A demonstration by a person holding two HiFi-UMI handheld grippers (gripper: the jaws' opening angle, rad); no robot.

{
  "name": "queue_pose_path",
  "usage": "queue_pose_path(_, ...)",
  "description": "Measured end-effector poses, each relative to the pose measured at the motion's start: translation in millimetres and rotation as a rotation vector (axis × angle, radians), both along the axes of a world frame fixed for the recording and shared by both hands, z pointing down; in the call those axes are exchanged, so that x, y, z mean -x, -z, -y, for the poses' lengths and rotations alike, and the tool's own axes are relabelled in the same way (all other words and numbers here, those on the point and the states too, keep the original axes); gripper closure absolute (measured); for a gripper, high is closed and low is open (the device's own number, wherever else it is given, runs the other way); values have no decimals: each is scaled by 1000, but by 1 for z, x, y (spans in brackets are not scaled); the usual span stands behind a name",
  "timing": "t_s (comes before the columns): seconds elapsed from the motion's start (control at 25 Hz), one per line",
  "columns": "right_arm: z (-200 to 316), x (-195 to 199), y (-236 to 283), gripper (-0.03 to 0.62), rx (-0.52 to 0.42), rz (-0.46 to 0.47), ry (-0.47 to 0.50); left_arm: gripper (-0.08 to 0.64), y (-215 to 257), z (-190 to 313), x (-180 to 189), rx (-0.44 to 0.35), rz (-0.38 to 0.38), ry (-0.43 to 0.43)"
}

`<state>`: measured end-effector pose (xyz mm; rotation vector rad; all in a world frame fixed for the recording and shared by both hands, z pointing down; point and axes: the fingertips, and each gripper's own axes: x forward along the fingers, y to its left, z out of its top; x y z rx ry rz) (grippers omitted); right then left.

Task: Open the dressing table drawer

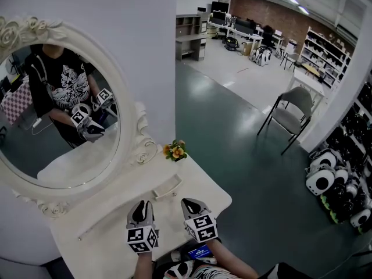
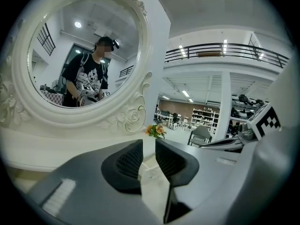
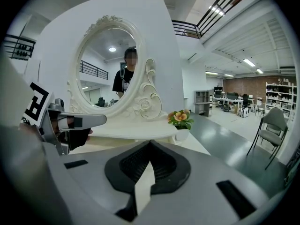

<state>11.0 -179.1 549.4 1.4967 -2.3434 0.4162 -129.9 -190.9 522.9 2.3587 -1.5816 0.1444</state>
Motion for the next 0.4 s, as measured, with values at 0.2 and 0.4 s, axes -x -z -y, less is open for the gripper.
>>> queue_pose_path(0.2,-3,2,2,591,-5,0,6,479,1,0,1,-3,2,0)
queue_pose_path(0.4,-3,3,-1,591,-1,-3,2,480,1,2,4,-6,-1,1)
